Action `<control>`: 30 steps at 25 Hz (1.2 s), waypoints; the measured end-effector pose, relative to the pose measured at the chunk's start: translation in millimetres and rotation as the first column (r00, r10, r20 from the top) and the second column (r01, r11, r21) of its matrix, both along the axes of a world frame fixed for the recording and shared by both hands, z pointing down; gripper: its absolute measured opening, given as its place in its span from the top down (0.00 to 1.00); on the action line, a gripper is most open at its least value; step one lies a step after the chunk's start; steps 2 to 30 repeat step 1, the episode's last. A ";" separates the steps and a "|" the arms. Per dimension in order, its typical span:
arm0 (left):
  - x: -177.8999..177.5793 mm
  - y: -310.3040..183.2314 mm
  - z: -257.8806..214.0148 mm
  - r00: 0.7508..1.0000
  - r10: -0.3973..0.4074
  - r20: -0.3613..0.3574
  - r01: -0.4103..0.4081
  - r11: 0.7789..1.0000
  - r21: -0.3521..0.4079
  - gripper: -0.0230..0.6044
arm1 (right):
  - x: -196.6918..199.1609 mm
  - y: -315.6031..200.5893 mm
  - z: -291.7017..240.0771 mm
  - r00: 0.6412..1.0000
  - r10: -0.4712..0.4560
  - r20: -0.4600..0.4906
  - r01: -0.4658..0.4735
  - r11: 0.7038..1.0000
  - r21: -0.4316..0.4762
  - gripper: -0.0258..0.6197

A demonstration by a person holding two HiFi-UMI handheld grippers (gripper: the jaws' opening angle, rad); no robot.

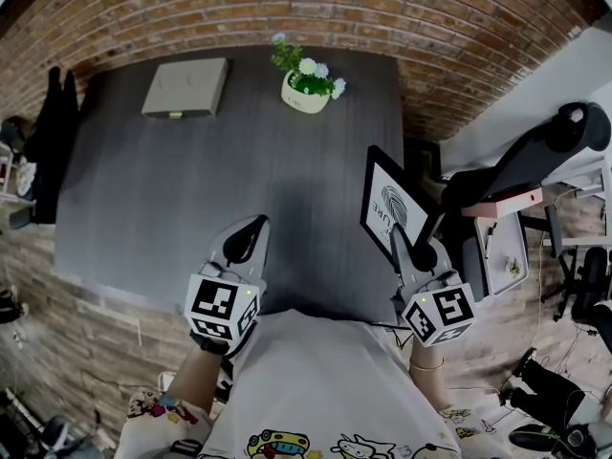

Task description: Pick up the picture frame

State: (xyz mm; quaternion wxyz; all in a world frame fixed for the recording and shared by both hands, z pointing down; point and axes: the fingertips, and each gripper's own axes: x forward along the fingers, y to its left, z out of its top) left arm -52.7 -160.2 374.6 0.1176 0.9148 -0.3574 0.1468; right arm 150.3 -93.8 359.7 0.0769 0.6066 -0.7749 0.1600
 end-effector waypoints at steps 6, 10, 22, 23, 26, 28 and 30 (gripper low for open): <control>-0.3 0.0 0.4 1.000 0.001 0.002 -0.001 1.000 0.000 0.94 | 0.2 0.2 0.1 1.000 0.000 0.000 0.000 1.000 0.000 0.94; -0.3 0.0 0.4 1.000 0.001 0.002 -0.001 1.000 0.000 0.94 | 0.2 0.2 0.1 1.000 0.000 0.000 0.000 1.000 0.000 0.94; -0.3 0.0 0.4 1.000 0.001 0.002 -0.001 1.000 0.000 0.94 | 0.2 0.2 0.1 1.000 0.000 0.000 0.000 1.000 0.000 0.94; -0.3 0.0 0.4 1.000 0.001 0.002 -0.001 1.000 0.000 0.94 | 0.2 0.2 0.1 1.000 0.000 0.000 0.000 1.000 0.000 0.94; -0.3 0.0 0.4 1.000 0.001 0.002 -0.001 1.000 0.000 0.94 | 0.2 0.2 0.1 1.000 0.000 0.000 0.000 1.000 0.000 0.94; -0.3 0.0 0.4 1.000 0.001 0.002 -0.001 1.000 0.000 0.94 | 0.2 0.2 0.1 1.000 0.000 0.000 0.000 1.000 0.000 0.94; -0.3 0.0 0.4 1.000 0.001 0.002 -0.001 1.000 0.000 0.94 | 0.2 0.2 0.1 1.000 0.000 0.000 0.000 1.000 0.000 0.94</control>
